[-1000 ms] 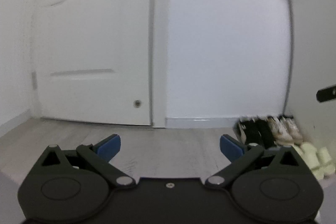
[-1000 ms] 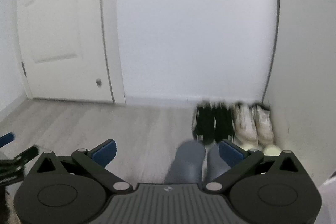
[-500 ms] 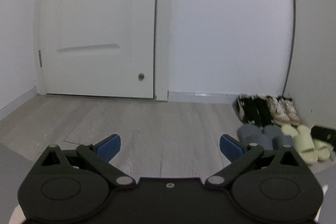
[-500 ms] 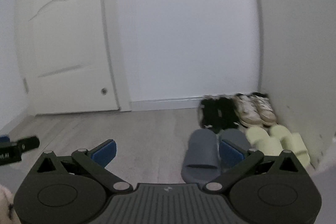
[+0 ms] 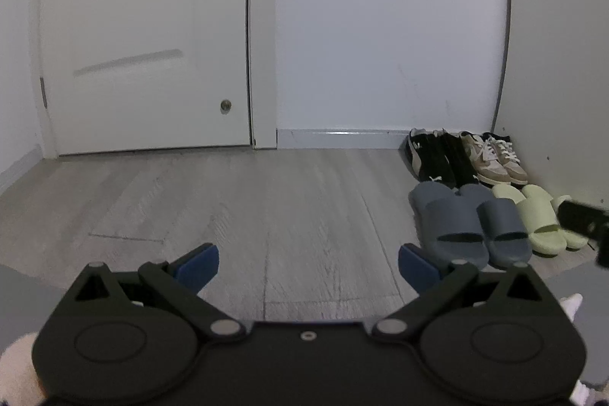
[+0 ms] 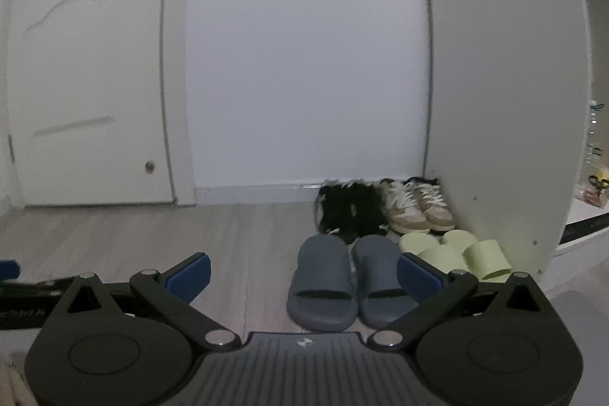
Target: Organize scattered shoes
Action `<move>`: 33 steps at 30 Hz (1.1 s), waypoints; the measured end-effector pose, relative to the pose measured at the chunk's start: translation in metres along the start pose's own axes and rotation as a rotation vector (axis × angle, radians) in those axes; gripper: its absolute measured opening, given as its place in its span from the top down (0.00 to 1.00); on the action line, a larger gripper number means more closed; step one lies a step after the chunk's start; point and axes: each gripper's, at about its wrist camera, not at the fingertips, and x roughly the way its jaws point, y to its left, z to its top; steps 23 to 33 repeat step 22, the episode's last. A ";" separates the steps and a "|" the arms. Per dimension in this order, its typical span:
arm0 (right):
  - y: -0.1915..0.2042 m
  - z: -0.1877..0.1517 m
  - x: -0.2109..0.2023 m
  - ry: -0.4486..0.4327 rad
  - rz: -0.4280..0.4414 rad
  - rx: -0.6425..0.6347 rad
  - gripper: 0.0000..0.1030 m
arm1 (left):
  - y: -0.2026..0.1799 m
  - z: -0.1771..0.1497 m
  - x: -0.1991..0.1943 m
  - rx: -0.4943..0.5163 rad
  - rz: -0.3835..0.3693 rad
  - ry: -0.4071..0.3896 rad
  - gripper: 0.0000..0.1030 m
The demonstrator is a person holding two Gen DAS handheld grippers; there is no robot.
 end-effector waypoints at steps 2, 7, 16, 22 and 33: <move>0.004 -0.004 0.004 0.019 0.004 0.000 0.00 | 0.000 -0.003 0.000 0.000 -0.001 -0.001 0.01; 0.013 -0.007 0.011 0.033 0.007 -0.015 0.00 | 0.003 -0.005 0.005 -0.019 0.001 0.002 0.01; 0.024 -0.012 0.019 0.063 0.032 -0.006 0.00 | 0.007 -0.006 0.008 -0.011 -0.023 0.002 0.01; 0.029 -0.014 0.019 0.073 0.027 -0.008 0.00 | 0.009 -0.007 0.007 0.007 -0.047 0.003 0.01; 0.029 -0.014 0.019 0.073 0.027 -0.008 0.00 | 0.009 -0.007 0.007 0.007 -0.047 0.003 0.01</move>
